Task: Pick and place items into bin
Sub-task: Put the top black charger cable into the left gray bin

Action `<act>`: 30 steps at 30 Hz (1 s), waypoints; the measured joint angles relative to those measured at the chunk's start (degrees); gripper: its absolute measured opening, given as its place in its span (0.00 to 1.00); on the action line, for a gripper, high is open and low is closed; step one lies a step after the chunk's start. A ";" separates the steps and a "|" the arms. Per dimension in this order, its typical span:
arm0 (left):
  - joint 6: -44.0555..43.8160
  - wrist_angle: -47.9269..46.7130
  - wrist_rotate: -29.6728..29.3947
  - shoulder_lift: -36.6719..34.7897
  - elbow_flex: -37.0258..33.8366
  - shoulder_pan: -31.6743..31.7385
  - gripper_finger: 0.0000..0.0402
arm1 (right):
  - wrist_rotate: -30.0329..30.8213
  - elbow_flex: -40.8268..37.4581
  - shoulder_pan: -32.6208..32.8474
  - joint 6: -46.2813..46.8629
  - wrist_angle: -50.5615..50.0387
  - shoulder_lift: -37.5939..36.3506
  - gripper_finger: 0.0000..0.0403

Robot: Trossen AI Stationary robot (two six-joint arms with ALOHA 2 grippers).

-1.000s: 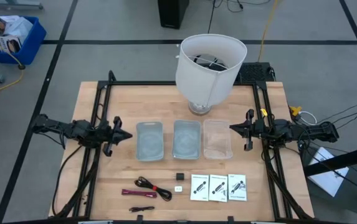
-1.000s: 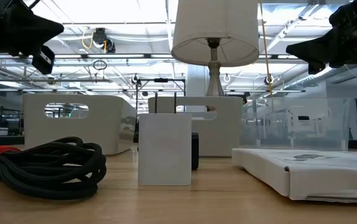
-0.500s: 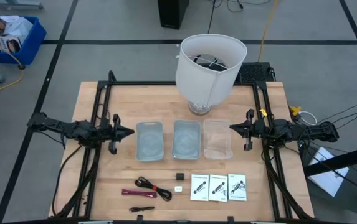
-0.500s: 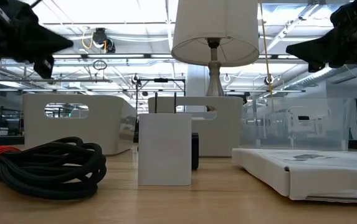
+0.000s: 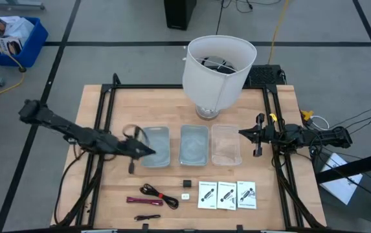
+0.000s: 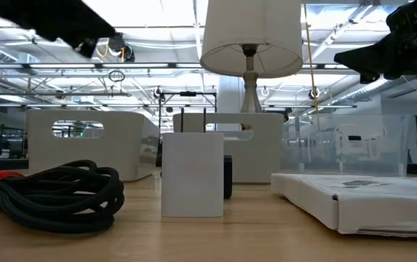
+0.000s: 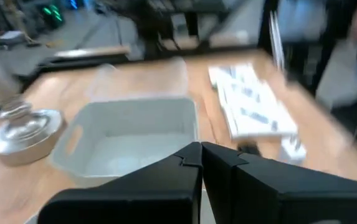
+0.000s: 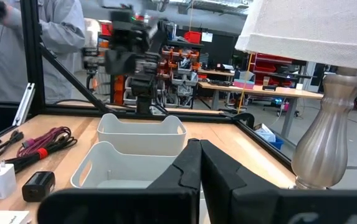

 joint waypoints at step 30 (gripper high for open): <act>-19.53 -24.15 3.39 44.88 33.45 -11.61 0.65 | 0.02 -0.01 0.01 -0.20 -0.44 -0.01 0.00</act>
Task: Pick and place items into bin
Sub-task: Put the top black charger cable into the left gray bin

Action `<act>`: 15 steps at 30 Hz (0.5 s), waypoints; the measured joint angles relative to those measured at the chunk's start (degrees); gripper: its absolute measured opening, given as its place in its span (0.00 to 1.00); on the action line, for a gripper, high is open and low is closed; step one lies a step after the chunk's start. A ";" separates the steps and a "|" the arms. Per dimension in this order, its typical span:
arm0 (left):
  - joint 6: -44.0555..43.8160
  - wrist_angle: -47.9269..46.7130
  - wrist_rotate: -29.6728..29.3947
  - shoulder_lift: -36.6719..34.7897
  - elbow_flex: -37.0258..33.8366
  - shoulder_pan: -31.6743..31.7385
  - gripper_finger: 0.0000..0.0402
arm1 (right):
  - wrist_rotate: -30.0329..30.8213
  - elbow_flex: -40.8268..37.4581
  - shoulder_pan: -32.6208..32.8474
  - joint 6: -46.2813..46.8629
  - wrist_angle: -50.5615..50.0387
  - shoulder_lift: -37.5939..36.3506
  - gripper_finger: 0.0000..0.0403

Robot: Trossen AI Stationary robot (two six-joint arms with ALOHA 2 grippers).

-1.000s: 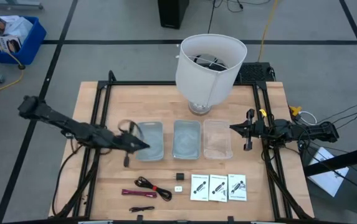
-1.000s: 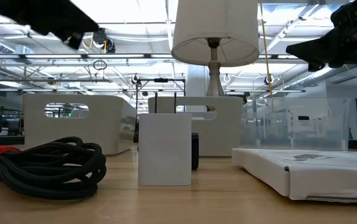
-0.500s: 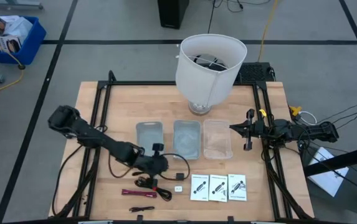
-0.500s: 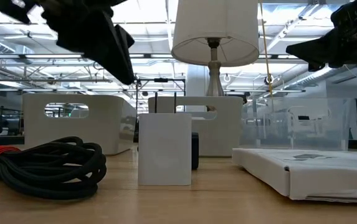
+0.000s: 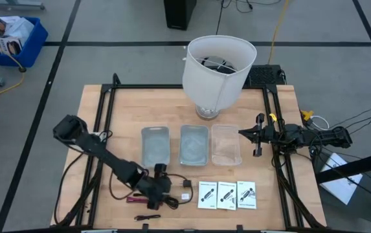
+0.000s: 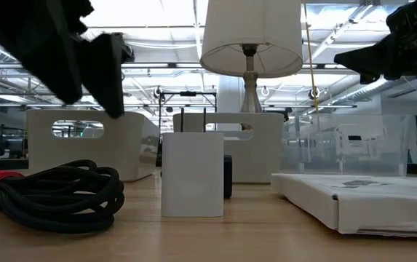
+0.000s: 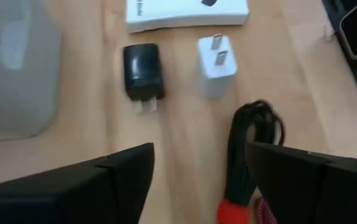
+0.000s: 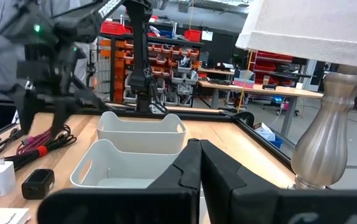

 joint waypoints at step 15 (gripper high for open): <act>-7.60 2.76 7.87 8.32 0.55 -3.39 0.70 | 0.02 0.01 0.00 -1.09 0.06 0.61 0.00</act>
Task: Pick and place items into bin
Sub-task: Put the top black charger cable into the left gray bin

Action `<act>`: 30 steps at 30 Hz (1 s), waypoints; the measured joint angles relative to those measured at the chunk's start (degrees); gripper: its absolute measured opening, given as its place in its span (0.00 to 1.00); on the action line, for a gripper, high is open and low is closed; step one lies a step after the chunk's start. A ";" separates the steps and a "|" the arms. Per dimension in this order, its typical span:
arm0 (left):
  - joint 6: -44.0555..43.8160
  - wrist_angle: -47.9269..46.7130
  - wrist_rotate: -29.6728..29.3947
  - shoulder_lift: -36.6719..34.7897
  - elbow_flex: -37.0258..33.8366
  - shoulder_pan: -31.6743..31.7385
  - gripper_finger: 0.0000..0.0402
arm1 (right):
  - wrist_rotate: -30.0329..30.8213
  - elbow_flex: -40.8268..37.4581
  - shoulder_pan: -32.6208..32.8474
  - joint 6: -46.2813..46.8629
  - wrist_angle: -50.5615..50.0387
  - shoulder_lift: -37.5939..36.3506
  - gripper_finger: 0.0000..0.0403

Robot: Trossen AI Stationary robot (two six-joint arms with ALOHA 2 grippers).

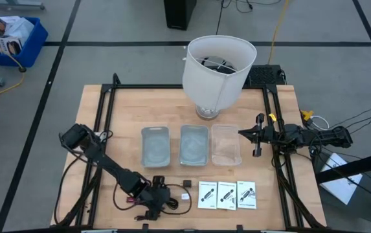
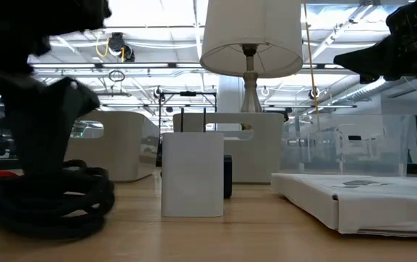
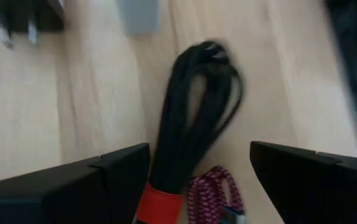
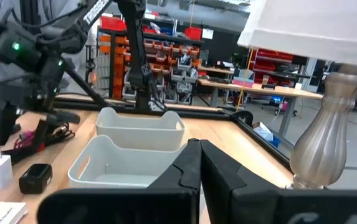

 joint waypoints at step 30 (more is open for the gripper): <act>11.99 4.92 -1.91 -1.10 0.12 1.36 0.07 | -0.02 -0.01 0.00 1.14 -0.04 0.00 0.00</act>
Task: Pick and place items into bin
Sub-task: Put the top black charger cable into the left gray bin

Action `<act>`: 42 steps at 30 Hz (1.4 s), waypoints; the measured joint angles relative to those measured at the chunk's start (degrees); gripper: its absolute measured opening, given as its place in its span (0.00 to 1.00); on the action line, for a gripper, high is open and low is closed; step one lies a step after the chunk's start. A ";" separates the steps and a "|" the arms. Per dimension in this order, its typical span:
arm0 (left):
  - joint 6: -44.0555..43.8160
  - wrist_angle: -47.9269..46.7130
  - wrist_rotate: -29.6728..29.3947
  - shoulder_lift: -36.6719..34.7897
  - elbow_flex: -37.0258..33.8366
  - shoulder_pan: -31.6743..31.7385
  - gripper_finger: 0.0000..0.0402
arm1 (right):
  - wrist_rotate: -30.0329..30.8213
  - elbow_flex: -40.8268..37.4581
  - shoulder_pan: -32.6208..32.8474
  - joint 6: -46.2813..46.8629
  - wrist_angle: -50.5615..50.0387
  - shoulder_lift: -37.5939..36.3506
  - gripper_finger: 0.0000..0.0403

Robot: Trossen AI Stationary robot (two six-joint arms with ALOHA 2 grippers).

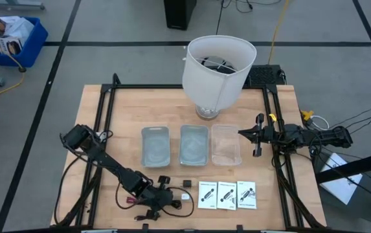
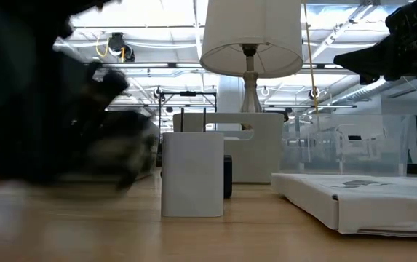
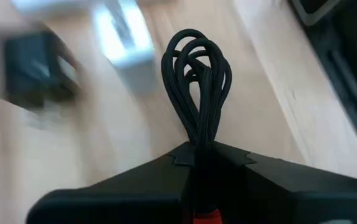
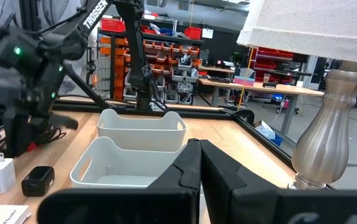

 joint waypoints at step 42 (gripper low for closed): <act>-52.31 -39.68 -33.71 -14.66 1.47 18.23 0.07 | -0.24 0.02 -0.02 0.24 -0.55 0.42 0.00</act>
